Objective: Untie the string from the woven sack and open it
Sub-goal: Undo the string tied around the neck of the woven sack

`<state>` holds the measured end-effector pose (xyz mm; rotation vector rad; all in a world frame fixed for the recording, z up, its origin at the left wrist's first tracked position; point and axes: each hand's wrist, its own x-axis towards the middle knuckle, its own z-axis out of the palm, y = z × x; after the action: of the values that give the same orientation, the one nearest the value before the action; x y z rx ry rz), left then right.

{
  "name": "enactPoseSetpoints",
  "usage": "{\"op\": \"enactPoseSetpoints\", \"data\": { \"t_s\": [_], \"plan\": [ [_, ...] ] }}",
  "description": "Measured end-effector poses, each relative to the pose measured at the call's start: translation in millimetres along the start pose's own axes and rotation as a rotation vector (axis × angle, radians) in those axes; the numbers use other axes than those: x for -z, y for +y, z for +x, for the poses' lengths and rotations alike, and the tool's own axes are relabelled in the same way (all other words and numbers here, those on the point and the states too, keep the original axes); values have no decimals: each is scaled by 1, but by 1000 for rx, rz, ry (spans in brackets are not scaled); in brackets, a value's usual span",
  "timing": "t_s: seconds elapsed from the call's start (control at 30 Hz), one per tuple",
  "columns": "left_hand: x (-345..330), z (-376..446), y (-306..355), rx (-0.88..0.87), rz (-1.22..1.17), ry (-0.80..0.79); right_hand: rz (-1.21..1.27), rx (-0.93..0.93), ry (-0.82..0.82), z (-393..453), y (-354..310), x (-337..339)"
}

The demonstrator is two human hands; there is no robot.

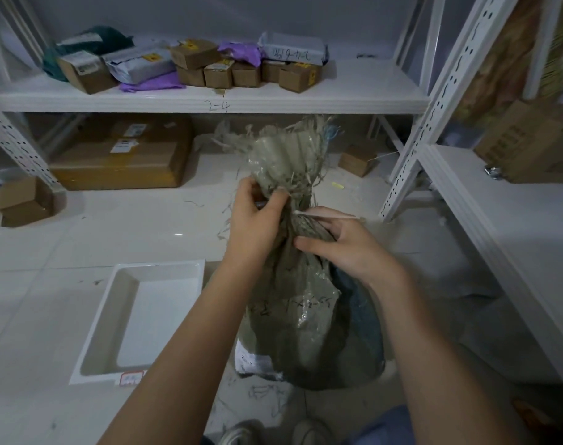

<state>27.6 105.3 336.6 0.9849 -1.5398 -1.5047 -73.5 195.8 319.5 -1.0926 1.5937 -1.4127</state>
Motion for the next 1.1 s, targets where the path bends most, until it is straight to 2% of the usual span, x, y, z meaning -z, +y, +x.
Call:
{"op": "enactPoseSetpoints", "data": {
  "t_s": [0.1,0.3,0.43,0.5,0.6,0.73,0.93,1.1],
  "plan": [
    [1,4,1,154,-150,37,-52,-14,-38,-4,-5,-2],
    [3,7,-1,273,-213,95,-81,-72,-69,-8,-10,0],
    [5,5,4,335,-190,43,-58,-100,-8,-6,-9,1],
    [4,3,7,290,-137,30,-30,-97,26,-5,-8,2],
    [1,-5,8,158,78,14,-26,-106,70,-5,-8,3],
    [-7,-15,2,51,326,-103,57,-140,151,-5,-5,5],
    [-3,-13,-1,-5,190,-158,99,-115,177,-7,-6,5],
    [-1,-12,1,-108,171,-131,-20,-118,249,-10,-8,9]
  ]
}}
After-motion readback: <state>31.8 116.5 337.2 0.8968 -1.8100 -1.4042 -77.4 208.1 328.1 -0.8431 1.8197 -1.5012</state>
